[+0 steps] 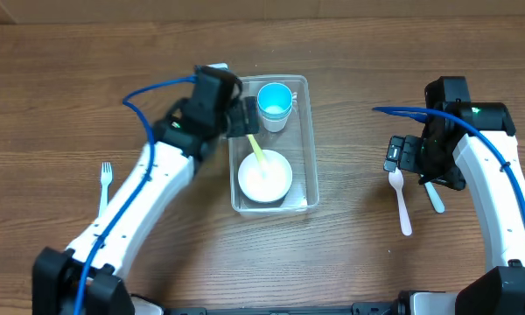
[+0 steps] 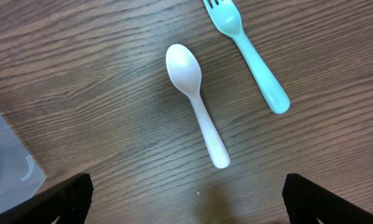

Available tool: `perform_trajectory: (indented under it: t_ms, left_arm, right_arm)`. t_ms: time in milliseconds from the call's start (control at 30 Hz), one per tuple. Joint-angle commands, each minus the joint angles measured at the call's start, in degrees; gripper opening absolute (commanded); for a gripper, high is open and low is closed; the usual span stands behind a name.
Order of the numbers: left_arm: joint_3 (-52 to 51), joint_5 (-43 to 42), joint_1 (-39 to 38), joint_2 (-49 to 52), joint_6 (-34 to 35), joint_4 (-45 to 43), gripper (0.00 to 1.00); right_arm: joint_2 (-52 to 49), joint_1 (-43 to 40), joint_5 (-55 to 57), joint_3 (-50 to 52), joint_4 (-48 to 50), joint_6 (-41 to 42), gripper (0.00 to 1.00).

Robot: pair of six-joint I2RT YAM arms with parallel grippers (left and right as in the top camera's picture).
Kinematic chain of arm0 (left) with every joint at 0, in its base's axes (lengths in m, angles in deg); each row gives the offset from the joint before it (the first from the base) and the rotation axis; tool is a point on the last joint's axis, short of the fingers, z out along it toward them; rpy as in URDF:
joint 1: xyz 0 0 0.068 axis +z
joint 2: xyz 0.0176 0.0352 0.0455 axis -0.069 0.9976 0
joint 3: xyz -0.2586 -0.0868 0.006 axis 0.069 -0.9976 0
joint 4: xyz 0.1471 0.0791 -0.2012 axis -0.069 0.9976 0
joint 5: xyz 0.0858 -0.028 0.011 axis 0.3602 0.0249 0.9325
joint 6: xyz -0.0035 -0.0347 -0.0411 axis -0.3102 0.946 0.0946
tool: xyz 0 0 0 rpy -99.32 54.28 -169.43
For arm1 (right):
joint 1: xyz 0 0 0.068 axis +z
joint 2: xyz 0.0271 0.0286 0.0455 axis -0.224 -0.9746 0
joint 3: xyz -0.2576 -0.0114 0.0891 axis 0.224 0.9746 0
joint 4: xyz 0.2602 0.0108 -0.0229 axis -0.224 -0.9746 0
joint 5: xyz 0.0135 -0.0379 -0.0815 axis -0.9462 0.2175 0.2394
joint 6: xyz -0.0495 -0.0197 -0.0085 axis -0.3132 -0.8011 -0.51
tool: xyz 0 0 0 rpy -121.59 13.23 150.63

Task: Pack container
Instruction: 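Drop the yellow fork into the container's left side, then move the left gripper to the light teal fork and grasp it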

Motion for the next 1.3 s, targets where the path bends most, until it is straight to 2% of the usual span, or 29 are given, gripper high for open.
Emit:
perform_trajectory:
  t_ms: [0,333,433,600,767,1000,1267]
  left_arm:
    - [4.76,2.8,5.25,-4.09,-3.15,6.69,1.0]
    - [4.46,8.5,14.82,-6.19,-3.26,27.02,1.0]
    - [3.15,8.22,22.38,-6.23,-3.21,33.31,1.0]
    - [-1.01,8.15,35.52,-6.29,-1.95,37.88,1.0]
    - [-8.44,9.94,46.36,-6.29,-1.7,35.47,1.0]
    - [-20.87,14.32,57.96,-6.27,-0.42,23.21,1.0]
    - [-27.06,14.25,59.76,-5.92,-0.42,11.58,1.0]
  right_arm:
    - [0.48,-0.24,0.37,-0.09,0.17,-0.11,1.0]
    - [0.48,-0.24,0.37,-0.09,0.17,-0.11,1.0]
    - [0.48,-0.24,0.37,-0.09,0.2,-0.11,1.0]
    - [0.48,-0.24,0.37,-0.09,0.17,-0.11,1.0]
    - [0.48,-0.24,0.39,-0.09,0.2,-0.11,1.0]
    - [0.48,-0.24,0.37,-0.09,0.17,-0.11,1.0]
    - [0.48,-0.24,0.37,-0.09,0.2,-0.09,1.0]
